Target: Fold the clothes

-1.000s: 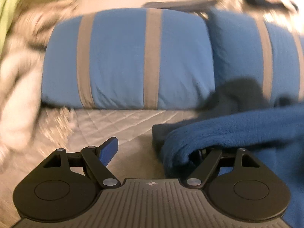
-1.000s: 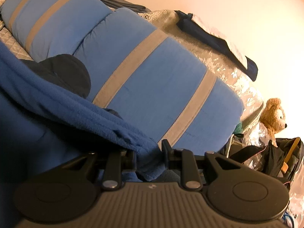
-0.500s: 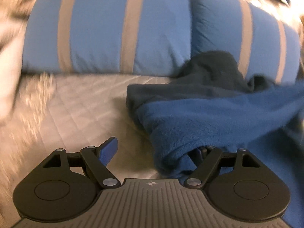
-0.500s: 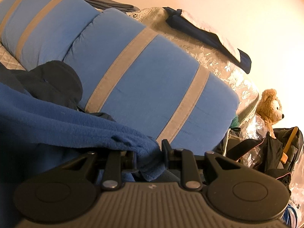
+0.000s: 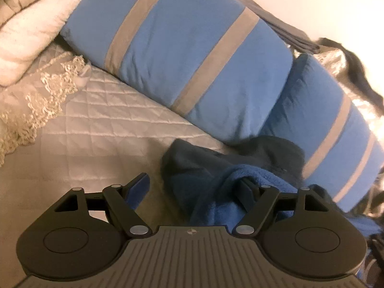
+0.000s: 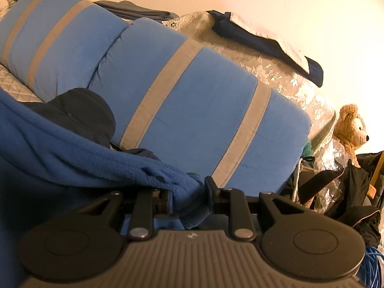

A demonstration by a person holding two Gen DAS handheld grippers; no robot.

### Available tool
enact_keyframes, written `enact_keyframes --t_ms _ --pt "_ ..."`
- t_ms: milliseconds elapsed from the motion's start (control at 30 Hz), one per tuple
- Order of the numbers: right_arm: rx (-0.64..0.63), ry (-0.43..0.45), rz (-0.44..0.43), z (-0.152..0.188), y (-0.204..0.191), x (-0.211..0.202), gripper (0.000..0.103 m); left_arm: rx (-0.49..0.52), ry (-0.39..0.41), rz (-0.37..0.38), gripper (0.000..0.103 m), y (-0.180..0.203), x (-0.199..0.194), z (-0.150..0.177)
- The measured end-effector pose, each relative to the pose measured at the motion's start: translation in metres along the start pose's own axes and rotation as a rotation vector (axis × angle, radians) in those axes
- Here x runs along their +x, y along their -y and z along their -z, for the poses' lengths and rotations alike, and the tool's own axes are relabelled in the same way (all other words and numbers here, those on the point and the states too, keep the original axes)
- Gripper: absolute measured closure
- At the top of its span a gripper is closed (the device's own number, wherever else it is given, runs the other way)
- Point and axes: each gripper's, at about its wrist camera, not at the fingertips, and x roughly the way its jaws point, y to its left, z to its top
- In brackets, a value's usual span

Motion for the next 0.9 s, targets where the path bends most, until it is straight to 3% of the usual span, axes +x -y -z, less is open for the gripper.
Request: enact_keyframes --t_ms 233,333,367,400,467,700,800,900 --pt "-0.027 -0.005 0.003 0.002 -0.006 0.000 0.066 -0.004 -0.049 -0.066 0.053 -0.001 0.010 -0.002" --pt "-0.039 -0.003 0.012 0.002 -0.008 -0.001 0.066 0.067 -0.061 -0.071 0.074 0.008 0.007 -0.001" --pt "-0.044 0.002 0.016 0.002 -0.008 -0.002 0.067 0.093 -0.067 -0.068 0.086 0.012 0.006 0.000" --pt "-0.049 0.007 0.020 0.002 -0.008 -0.002 0.067 0.112 -0.065 -0.068 0.090 0.015 0.005 0.001" --pt "-0.056 0.018 0.030 0.002 -0.007 -0.004 0.067 0.188 -0.027 -0.089 0.093 0.025 -0.002 0.002" --pt "-0.018 0.016 0.036 0.007 0.007 -0.003 0.067 0.715 0.354 -0.152 0.095 0.070 -0.041 0.035" --pt "-0.028 0.000 0.010 0.010 0.003 -0.002 0.067 0.906 0.390 -0.246 0.095 0.076 -0.023 0.056" --pt "-0.054 -0.016 -0.010 0.014 -0.005 -0.001 0.066 0.909 0.292 -0.265 0.092 0.066 0.006 0.060"
